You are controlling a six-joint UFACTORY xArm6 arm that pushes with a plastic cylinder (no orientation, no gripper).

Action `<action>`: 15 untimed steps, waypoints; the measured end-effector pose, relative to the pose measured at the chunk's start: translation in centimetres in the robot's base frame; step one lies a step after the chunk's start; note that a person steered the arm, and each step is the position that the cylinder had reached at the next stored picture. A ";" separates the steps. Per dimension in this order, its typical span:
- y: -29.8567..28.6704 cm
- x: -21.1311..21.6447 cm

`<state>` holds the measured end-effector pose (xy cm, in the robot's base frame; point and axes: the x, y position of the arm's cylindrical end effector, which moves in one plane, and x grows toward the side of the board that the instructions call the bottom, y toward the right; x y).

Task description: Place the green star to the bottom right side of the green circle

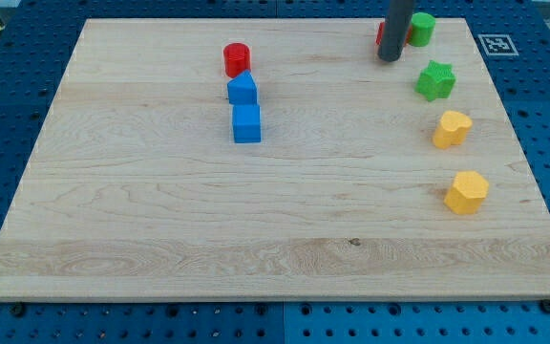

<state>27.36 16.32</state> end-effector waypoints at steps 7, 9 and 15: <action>3.9 11.2; 5.2 8.2; 0.3 10.9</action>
<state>38.29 16.65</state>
